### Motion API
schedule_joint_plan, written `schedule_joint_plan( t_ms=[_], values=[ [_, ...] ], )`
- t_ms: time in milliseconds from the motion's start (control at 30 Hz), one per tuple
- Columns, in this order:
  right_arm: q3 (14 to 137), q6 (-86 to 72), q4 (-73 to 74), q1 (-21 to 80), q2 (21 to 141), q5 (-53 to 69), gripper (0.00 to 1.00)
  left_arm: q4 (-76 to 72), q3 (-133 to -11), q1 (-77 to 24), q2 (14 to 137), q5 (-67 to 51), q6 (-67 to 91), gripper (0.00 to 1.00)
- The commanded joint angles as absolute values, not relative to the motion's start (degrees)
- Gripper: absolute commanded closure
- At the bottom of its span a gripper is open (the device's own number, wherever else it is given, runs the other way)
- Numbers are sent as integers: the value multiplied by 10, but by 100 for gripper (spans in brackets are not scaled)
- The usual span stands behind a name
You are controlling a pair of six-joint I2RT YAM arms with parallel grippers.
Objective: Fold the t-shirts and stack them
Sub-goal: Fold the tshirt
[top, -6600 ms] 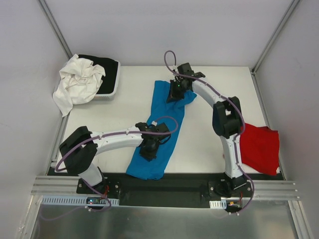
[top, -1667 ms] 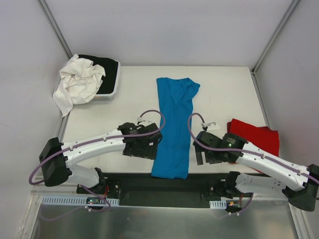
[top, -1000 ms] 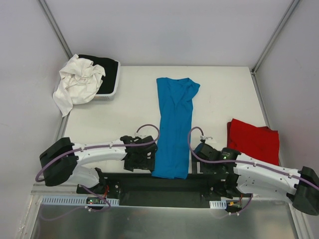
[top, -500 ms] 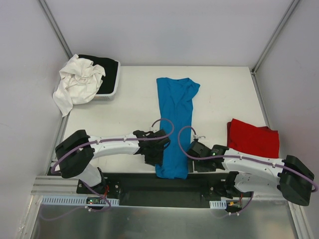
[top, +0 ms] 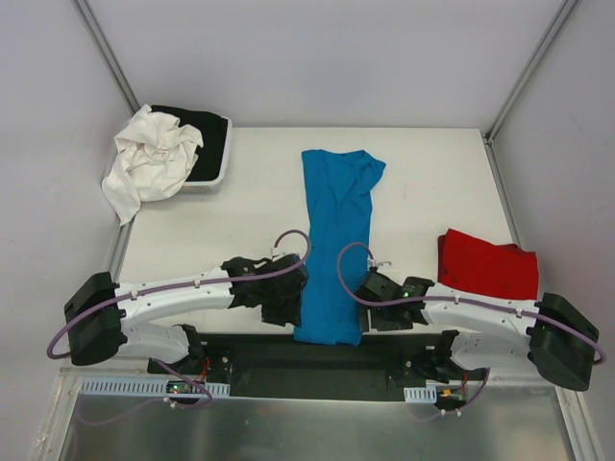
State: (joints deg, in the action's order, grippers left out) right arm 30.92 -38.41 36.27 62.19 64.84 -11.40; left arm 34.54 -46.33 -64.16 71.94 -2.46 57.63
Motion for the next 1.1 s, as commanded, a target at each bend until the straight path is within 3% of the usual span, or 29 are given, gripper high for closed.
schedule_joint_plan(
  t_ms=[0, 267, 600, 667, 700, 767, 800, 867, 900, 1000, 1067],
  values=[
    [314, -401, 219, 633, 696, -59, 21, 374, -469, -649, 740, -6, 592, 57],
    [322, -409, 195, 649, 729, -51, 21, 292, -430, -657, 788, -30, 588, 56],
    [367, -406, 291, 657, 659, -95, 22, 271, -449, -657, 805, -38, 566, 56],
    [398, -393, 325, 657, 641, -118, 36, 300, -496, -657, 800, -20, 548, 55],
    [440, -381, 363, 657, 636, -127, 57, 321, -519, -657, 798, -9, 542, 55],
    [479, -367, 392, 652, 639, -149, 79, 364, -582, -657, 803, 13, 522, 54],
    [508, -356, 416, 649, 647, -153, 98, 370, -600, -657, 814, 24, 517, 55],
    [528, -344, 430, 642, 670, -156, 99, 384, -640, -657, 830, 25, 507, 60],
    [535, -340, 431, 641, 673, -157, 99, 385, -649, -657, 844, 19, 506, 79],
    [522, -336, 404, 626, 683, -144, 99, 384, -651, -658, 864, 21, 511, 100],
    [485, -340, 377, 604, 684, -115, 99, 382, -644, -658, 874, 33, 506, 100]
  ],
)
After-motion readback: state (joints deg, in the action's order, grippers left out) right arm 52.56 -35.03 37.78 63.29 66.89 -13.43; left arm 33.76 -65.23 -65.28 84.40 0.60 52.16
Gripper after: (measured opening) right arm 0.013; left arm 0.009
